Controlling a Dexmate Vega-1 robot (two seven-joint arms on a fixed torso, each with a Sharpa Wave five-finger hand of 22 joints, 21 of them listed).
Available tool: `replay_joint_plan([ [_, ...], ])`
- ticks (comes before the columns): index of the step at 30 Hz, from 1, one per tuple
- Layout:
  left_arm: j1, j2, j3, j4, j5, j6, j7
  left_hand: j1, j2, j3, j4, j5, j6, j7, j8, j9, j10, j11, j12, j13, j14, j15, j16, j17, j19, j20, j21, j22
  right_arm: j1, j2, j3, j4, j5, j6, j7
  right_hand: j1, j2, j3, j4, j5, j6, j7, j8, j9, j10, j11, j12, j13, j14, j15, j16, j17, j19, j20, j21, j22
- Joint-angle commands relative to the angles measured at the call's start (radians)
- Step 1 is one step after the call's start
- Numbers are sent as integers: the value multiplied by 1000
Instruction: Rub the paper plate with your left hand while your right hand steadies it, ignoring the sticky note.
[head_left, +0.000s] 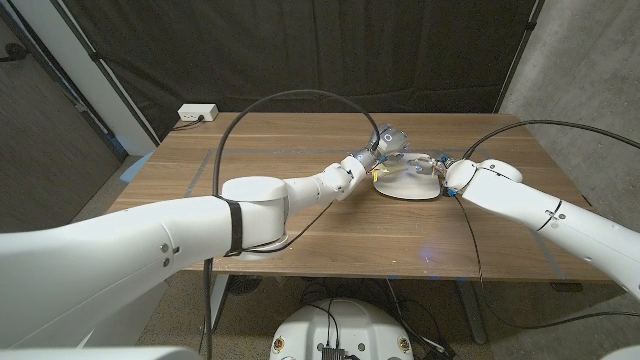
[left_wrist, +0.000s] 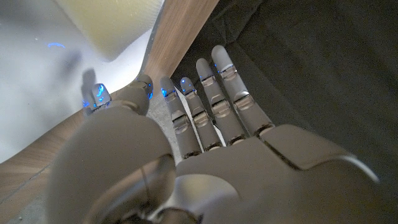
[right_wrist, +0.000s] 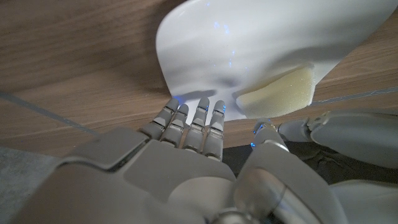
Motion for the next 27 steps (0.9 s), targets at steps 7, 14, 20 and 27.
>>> replay_joint_plan([
  [7, 18, 122, -30, -324, 61, 250, -316, -53, -56, 17, 0, -4, -15, 29, -36, -2, 5, 7, -24, -11, 25, -77, -15, -59, 66, -13, 0, -1, -18, -5, 16, -4, -11, 38, -12, -18, -2, -3, 11, -3, -13, -1, -4, 1, 5, -4, 6, 3, 8, -13, 3, 3, -6, -5, -3, 4],
  [14, -2, 131, -41, -350, 72, 198, -465, -52, -56, 34, -7, -3, -71, 25, -55, 1, -47, 22, -38, -15, -33, -73, -44, -82, 38, -5, -26, -3, -22, -3, 22, 2, -11, 51, -9, -25, -3, -5, 15, -2, -15, -2, -3, 1, 5, -5, 6, 3, 10, -13, 4, 3, -5, -5, -3, 4],
  [20, -4, 141, -51, -380, 93, 195, -517, -45, -52, 47, -14, -5, -40, 18, -37, 2, -7, 4, -17, -15, -19, -87, -35, -95, 28, -12, -42, -2, -24, -1, 26, 7, -12, 59, -7, -30, -4, -7, 18, -2, -17, -1, -2, 1, 5, -5, 6, 3, 11, -13, 4, 3, -7, -4, -4, 4],
  [27, 1, 151, -56, -405, 129, 204, -526, -34, -53, 58, -26, -8, 61, 3, 0, 3, 78, -20, 7, -11, 36, -102, -13, -104, 27, -25, -56, 0, -21, -2, 22, 10, -20, 61, -2, -37, -4, -9, 22, -2, -21, -2, -2, 1, 3, -3, 5, 3, 10, -13, 3, 3, -7, -4, -6, 4],
])
